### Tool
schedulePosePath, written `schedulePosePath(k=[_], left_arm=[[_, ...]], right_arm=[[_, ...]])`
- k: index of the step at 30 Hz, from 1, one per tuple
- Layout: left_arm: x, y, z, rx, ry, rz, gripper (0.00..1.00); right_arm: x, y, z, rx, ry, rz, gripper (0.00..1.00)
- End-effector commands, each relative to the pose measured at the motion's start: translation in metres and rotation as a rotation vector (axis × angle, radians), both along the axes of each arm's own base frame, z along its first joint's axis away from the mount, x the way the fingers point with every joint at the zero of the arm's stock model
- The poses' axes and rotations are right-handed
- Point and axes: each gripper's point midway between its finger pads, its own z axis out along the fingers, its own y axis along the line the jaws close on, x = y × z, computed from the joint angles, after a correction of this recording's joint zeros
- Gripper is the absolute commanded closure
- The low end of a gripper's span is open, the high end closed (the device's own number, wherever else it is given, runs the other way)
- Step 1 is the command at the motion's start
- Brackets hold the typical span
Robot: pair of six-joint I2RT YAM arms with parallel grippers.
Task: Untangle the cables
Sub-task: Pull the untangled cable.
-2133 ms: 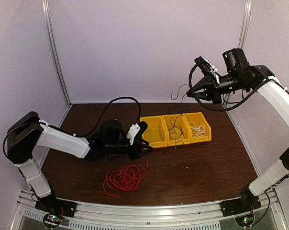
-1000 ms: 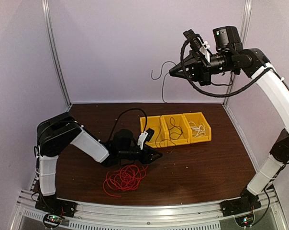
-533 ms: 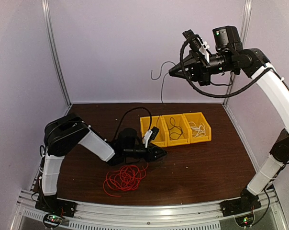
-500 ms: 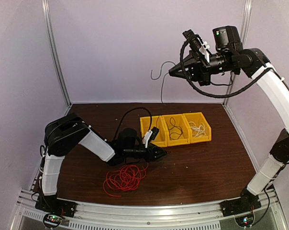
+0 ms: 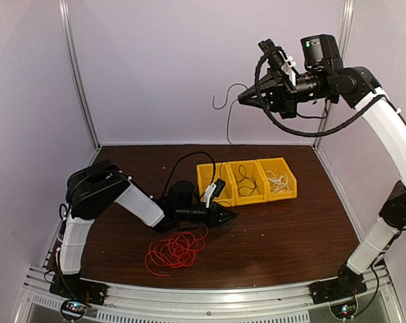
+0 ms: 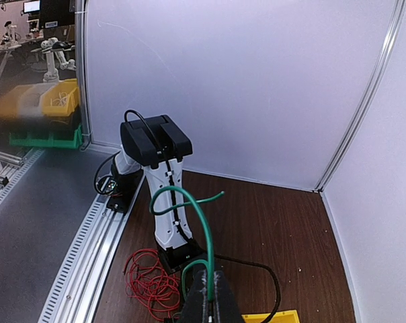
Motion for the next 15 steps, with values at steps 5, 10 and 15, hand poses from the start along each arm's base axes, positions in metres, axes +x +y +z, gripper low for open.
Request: schedulePosePath(k=[5,10,15], left_arm=[[0.0014,-0.0069,0.0001,-0.016,-0.004,-0.031,0.77],[0.0023,-0.0053,-0.0052,-0.002,0.003,-0.02,0.65],[0.0026,-0.005,-0.0069,0.0,0.003,-0.017,0.77]], right_arm=[[-0.0012,-0.0005,0.0092,0.008,-0.034,-0.011,1.0],[-0.0006,-0.0009,0.0109,0.008,-0.044,-0.017,1.0],[-0.0001,-0.0011,0.0105,0.005,-0.046,-0.02,1.0]])
